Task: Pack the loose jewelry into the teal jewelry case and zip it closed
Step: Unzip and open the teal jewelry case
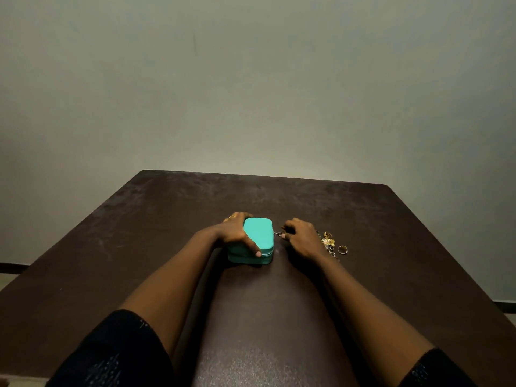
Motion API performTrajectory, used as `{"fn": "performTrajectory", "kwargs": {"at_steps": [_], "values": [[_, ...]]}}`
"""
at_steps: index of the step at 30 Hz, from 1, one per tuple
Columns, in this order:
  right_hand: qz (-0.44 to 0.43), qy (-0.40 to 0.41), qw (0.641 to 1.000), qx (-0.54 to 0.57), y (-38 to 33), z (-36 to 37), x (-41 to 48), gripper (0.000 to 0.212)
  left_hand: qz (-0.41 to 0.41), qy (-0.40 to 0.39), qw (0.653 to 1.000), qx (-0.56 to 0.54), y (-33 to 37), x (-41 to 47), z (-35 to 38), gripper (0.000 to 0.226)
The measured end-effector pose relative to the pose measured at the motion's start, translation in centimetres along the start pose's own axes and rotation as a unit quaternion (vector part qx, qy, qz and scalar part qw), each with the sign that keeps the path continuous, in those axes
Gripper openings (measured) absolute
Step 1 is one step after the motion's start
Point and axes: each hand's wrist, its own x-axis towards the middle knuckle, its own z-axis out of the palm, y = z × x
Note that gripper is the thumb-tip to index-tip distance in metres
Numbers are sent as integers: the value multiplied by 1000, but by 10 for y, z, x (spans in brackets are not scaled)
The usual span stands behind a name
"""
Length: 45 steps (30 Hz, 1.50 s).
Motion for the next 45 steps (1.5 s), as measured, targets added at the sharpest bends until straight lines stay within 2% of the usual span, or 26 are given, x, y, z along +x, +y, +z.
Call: {"fn": "performTrajectory", "kwargs": {"at_steps": [8, 14, 19, 25, 31, 33, 35, 36, 38, 41, 45], "values": [[-46, 3, 998, -31, -7, 4, -28, 22, -9, 22, 1000, 1, 2, -6, -2, 113], [-33, 11, 999, 26, -19, 13, -46, 26, -36, 29, 999, -12, 0, -13, -9, 115], [-54, 21, 996, 70, -44, 29, -57, 18, -45, 32, 998, -20, -6, -19, -14, 122], [-72, 53, 990, 108, -77, 55, -63, 17, -26, 26, 999, -23, -15, -17, -16, 102], [-123, 85, 985, 84, -72, 56, -63, 19, -14, 31, 999, -8, -22, -28, -19, 132], [-151, 108, 982, 43, -66, 53, -58, 26, 6, 73, 996, -43, -27, -33, -15, 132], [-159, 119, 980, 14, -62, 48, -52, 35, 41, 164, 985, -41, -35, -39, -7, 106], [-150, 107, 983, 13, -60, 45, -50, 43, 56, 229, 972, -1, -39, -42, -2, 93], [-128, 53, 990, 23, -58, 41, -44, 63, 66, 330, 937, 93, -42, -50, 9, 87], [-120, -2, 992, 35, -58, 43, -36, 78, 80, 399, 897, 173, -45, -58, 23, 72], [-89, -5, 989, 118, -56, 52, -31, 71, 102, 448, 844, 275, -42, -73, 37, 51]]}}
